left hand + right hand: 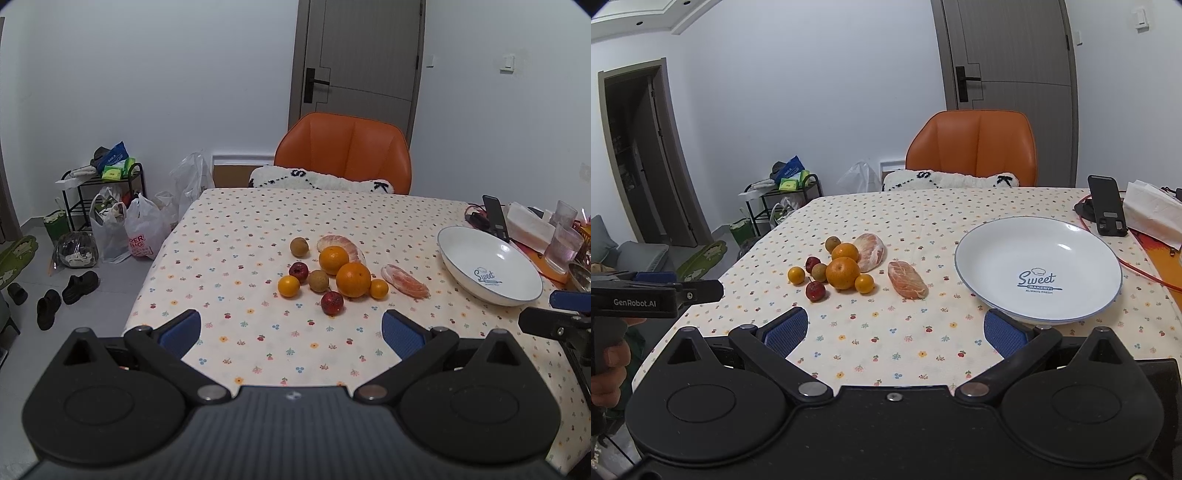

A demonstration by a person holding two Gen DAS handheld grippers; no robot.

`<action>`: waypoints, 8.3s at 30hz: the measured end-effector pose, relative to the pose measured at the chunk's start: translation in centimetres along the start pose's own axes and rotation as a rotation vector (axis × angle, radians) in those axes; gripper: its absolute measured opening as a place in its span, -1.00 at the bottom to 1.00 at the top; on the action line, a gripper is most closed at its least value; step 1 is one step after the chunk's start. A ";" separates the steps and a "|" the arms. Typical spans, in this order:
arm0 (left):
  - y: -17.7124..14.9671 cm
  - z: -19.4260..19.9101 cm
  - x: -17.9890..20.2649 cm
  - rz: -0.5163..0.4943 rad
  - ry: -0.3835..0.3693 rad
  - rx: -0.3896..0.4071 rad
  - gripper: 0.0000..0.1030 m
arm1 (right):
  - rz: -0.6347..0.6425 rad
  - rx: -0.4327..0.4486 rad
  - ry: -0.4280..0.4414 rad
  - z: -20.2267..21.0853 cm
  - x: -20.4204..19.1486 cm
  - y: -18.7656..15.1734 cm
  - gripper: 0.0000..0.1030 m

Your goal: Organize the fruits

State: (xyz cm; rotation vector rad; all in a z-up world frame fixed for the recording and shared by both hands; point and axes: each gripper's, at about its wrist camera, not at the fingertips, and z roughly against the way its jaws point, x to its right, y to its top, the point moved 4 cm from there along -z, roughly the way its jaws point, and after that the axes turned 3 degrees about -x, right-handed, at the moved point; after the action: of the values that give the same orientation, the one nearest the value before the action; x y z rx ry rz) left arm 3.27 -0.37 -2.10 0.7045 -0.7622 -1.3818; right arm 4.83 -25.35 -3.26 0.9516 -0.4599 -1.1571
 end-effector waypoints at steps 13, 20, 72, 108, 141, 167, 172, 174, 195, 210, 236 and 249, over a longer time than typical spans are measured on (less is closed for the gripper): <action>0.1 0.0 -0.2 0.004 0.000 0.005 1.00 | -0.006 0.000 -0.003 0.0 0.1 -0.1 1.00; 0.1 0.2 -0.2 0.003 0.003 0.010 1.00 | -0.007 -0.001 -0.002 0.0 0.2 -0.1 1.00; 1.8 -5.5 2.0 -0.006 -0.047 0.023 0.99 | -0.052 -0.006 0.081 -6.1 2.3 0.9 1.00; 0.3 -13.3 2.9 0.044 -0.087 -0.093 -0.12 | 0.002 -0.074 0.134 -13.1 2.3 2.6 0.21; 0.4 -11.7 0.6 0.073 -0.100 -0.069 -0.56 | 0.195 -0.129 0.010 -15.4 0.5 1.9 -0.42; 2.0 -9.7 6.5 -0.014 -0.143 -0.012 -0.56 | 0.093 0.014 0.079 -8.8 3.5 2.8 -0.46; 2.4 -9.8 7.9 -0.034 -0.161 -0.005 -0.56 | 0.077 0.035 0.065 -7.8 4.6 3.0 -0.46; 2.6 -9.9 8.4 -0.040 -0.169 -0.004 -0.56 | 0.073 0.044 0.062 -7.5 5.0 3.1 -0.46; 4.2 -11.8 14.0 -0.104 -0.222 0.000 -0.56 | -0.018 0.059 -0.014 -6.6 10.5 2.5 -0.46; 5.1 -13.6 17.6 -0.142 -0.236 -0.012 -0.56 | -0.111 0.068 -0.034 -6.5 13.6 1.9 0.02; 5.4 -13.5 18.7 -0.119 -0.214 -0.006 0.38 | -0.144 0.091 -0.086 -5.5 14.7 1.7 0.80; 4.4 -11.3 13.9 -0.082 -0.143 0.010 0.63 | -0.121 0.079 -0.082 -5.3 12.4 1.7 0.94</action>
State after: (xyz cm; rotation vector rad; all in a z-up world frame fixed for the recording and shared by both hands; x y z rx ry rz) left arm 15.47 -14.03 -4.30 0.6558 -0.8618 -1.5159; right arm 14.30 -34.47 -6.66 1.0144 -0.5229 -1.2990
